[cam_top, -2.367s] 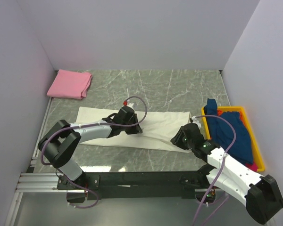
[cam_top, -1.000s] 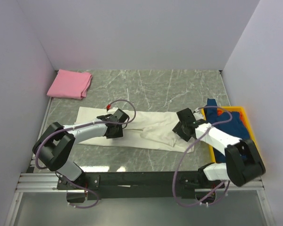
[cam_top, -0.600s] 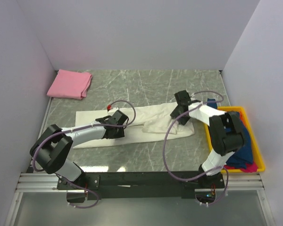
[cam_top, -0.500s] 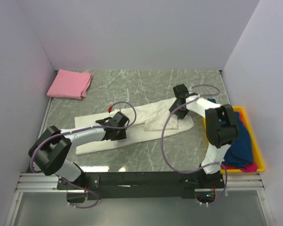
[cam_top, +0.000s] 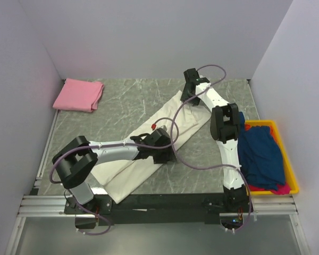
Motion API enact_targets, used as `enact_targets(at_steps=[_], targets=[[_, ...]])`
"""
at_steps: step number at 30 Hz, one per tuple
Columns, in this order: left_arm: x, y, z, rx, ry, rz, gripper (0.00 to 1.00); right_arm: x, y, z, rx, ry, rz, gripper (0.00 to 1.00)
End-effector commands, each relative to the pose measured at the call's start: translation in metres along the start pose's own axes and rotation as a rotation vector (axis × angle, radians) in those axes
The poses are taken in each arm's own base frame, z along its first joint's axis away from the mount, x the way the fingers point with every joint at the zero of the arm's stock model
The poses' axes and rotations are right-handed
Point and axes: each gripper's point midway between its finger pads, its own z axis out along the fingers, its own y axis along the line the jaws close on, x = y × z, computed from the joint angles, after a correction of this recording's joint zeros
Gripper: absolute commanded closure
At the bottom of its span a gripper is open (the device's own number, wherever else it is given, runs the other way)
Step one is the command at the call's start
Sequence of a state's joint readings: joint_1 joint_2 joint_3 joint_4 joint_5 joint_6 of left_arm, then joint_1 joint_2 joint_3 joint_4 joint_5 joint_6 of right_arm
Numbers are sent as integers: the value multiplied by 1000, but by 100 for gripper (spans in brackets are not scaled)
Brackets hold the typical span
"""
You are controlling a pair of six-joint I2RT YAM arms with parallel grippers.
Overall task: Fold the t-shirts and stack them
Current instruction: Fold the tshirt
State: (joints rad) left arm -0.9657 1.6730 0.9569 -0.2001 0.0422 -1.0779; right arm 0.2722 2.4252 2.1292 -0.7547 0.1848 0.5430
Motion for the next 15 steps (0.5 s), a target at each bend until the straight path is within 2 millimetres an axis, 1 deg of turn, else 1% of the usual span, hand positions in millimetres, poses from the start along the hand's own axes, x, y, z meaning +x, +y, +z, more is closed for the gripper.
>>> enact_targets(at_steps=[1,2,3,4,5,6,7,8,9,10,11,12,13,14,15], targets=[[-33,-50,-25,131,-81,103,41,-34,-6,-46,32,-83,-62,37],[-40,-38,-31,79,-92,113,41,-40,-6,-56,23,-104,-46,37],[-44,-30,-37,48,-106,133,43,-39,-10,-62,29,-105,-37,36],[-53,-20,-51,7,-151,185,45,-50,-11,-89,16,-146,-12,36],[-62,7,-58,-116,-199,213,46,-50,-14,-99,25,-155,41,36],[-65,20,-68,-174,-220,247,47,-31,-20,-99,37,-117,45,36],[-70,37,-74,-253,-241,295,47,-35,-16,-124,-7,-154,70,36],[-77,56,-81,-345,-283,305,48,-26,-13,-130,-26,-148,107,36],[-74,71,-91,-401,-281,313,48,-1,-20,-137,-23,-119,117,36],[-72,77,-96,-417,-285,321,48,11,-8,-140,-66,-121,121,36],[-67,88,-98,-439,-277,322,48,28,-1,-143,-94,-99,150,36],[-65,93,-105,-449,-283,319,48,60,-6,-133,-83,-41,151,36],[-62,100,-107,-467,-281,317,48,71,7,-144,-125,-48,151,36],[-57,112,-107,-498,-271,314,49,91,5,-137,-112,-16,179,36],[-55,124,-109,-545,-266,313,50,99,8,-138,-119,-2,196,36]])
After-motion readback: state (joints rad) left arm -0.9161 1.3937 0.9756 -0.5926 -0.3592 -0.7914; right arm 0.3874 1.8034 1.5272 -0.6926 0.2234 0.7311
